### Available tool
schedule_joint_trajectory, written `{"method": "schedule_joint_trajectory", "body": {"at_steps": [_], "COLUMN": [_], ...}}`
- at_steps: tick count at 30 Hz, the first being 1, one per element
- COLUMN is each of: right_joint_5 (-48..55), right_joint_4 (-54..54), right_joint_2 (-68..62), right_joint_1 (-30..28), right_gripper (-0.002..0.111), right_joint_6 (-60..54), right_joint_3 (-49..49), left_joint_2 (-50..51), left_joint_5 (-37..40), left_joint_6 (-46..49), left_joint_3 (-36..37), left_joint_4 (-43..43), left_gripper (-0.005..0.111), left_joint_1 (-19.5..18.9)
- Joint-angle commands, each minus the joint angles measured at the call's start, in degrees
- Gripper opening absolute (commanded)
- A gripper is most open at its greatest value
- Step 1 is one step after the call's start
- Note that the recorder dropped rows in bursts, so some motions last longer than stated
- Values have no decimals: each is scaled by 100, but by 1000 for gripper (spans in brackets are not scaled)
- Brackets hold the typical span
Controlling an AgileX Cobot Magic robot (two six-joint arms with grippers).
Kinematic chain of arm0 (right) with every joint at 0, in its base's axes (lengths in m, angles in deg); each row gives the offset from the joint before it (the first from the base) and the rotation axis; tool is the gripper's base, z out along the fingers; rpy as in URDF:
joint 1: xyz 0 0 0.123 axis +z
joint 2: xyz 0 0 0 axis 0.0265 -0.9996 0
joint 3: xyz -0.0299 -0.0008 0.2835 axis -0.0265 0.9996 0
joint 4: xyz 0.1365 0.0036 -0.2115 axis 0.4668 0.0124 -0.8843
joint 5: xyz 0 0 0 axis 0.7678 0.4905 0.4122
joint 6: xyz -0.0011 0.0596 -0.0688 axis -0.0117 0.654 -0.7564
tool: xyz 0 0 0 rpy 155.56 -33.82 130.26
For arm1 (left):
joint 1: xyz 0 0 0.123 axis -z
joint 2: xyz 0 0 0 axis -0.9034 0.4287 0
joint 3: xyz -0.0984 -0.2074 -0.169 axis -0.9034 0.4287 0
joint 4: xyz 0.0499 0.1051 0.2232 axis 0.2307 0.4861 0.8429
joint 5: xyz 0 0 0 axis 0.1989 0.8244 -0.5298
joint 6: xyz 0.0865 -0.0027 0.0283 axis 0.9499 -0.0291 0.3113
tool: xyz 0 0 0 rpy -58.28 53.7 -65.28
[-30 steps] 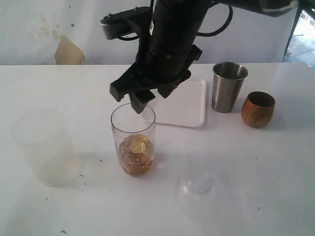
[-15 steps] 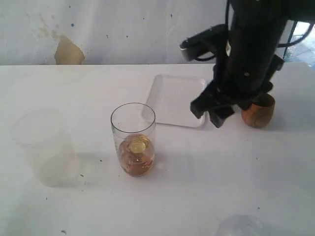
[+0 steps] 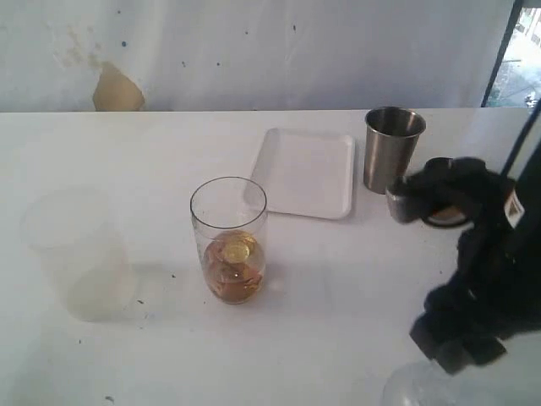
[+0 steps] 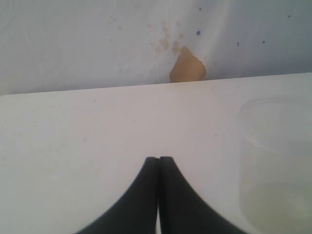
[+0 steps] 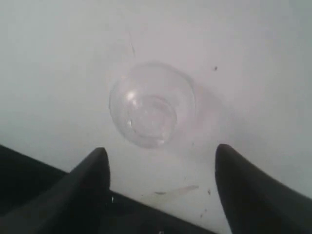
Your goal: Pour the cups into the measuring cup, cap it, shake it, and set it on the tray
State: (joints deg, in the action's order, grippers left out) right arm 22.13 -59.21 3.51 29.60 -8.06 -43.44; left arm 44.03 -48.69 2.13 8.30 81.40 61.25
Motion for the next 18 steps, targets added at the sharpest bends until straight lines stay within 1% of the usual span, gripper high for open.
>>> {"method": "schedule_joint_trajectory", "body": {"at_steps": [1, 2, 4, 8, 10, 16, 18], "right_joint_5": [2, -75, -571, -1225, -1378, -1391, -1391], "right_joint_4": [35, 35, 39, 296, 351, 295, 285], "right_joint_2": [48, 48, 48, -76, -197, -801, -819], "right_joint_1": [-17, -17, -17, -17, -17, -17, -17], "right_gripper": [58, 58, 58, 58, 58, 58, 55], "right_joint_6": [69, 69, 69, 69, -19, -57, -57], "right_joint_3": [752, 876, 1020, 1059, 1059, 1059, 1059], "left_joint_2": [12, 12, 12, 12, 12, 12, 12], "left_joint_5": [-18, -18, -18, -18, -18, -18, -18], "left_joint_6": [-11, -11, -11, -11, -11, -11, -11], "left_joint_3": [0, 0, 0, 0, 0, 0, 0], "left_joint_4": [-54, -54, -54, -54, -54, -54, -54], "left_gripper": [0, 0, 0, 0, 0, 0, 0], "left_joint_1": [4, 4, 4, 4, 4, 4, 4]}}
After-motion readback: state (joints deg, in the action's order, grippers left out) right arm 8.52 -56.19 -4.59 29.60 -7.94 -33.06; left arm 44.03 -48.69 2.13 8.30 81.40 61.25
